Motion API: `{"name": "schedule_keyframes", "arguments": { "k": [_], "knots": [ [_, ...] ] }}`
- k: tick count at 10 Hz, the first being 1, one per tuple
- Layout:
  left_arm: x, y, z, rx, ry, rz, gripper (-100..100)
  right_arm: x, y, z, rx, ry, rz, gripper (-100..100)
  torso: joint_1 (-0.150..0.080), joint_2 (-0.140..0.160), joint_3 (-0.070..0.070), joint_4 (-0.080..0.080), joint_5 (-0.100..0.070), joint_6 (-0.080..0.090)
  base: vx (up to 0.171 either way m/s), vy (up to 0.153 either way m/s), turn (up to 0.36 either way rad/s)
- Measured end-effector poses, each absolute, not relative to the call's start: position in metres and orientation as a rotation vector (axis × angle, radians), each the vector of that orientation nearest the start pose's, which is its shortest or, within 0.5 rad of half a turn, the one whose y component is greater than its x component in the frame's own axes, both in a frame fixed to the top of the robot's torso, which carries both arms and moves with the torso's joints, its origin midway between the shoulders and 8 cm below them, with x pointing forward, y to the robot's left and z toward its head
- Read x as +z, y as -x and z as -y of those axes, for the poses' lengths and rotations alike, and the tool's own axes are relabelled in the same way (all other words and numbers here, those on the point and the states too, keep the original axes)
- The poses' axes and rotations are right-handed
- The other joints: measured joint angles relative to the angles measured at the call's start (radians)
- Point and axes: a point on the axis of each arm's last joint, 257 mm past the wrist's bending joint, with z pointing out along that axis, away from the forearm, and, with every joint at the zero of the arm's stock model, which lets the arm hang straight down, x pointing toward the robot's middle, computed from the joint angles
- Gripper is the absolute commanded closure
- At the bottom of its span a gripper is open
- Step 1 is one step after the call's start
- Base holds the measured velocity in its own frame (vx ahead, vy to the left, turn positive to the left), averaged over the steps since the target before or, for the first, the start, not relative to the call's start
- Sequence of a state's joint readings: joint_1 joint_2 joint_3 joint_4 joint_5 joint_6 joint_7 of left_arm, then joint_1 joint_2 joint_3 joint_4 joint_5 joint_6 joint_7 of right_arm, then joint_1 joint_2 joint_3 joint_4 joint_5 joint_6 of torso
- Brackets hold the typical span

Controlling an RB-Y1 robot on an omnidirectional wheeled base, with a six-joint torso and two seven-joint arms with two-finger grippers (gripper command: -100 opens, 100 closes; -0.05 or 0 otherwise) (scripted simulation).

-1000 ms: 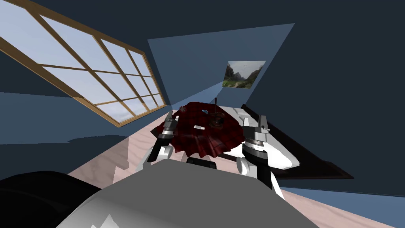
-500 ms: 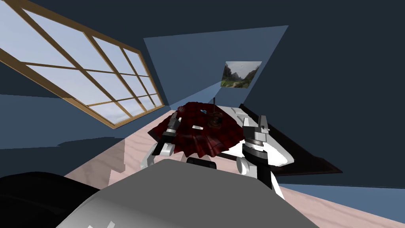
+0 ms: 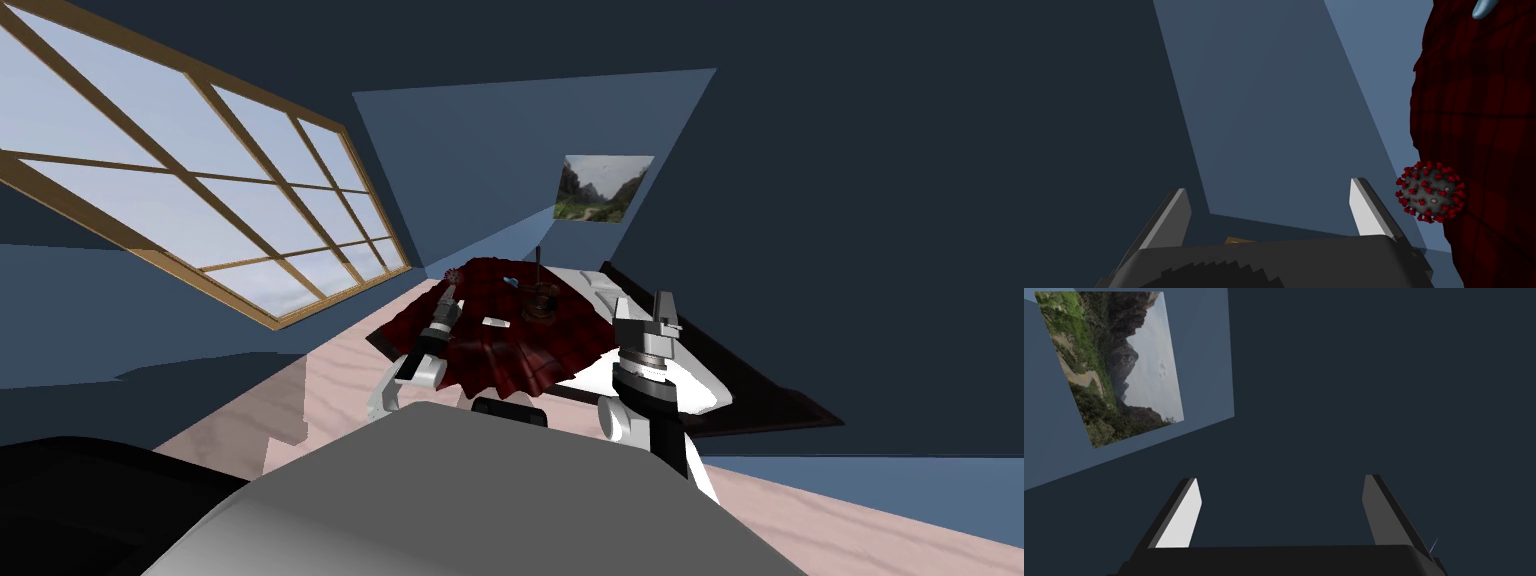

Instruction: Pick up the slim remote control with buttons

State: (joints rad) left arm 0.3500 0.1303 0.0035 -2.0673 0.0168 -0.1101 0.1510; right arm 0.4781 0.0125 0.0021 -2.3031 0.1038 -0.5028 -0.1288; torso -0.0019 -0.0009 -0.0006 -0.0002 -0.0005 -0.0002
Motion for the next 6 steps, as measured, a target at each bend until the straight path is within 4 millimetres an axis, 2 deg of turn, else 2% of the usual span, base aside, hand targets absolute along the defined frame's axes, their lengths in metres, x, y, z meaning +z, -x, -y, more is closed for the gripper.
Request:
{"name": "schedule_keyframes", "arguments": {
  "k": [6],
  "knots": [
    [-0.149, -0.469, -0.279, -1.284, 1.168, -1.068, -100, 0.041, -0.342, 0.264, 1.376, -0.614, -0.601, 0, 0.001, 0.000, 0.000, 0.000, 0.000, 0.000, 0.013, -0.023, -0.040]
  ]
}}
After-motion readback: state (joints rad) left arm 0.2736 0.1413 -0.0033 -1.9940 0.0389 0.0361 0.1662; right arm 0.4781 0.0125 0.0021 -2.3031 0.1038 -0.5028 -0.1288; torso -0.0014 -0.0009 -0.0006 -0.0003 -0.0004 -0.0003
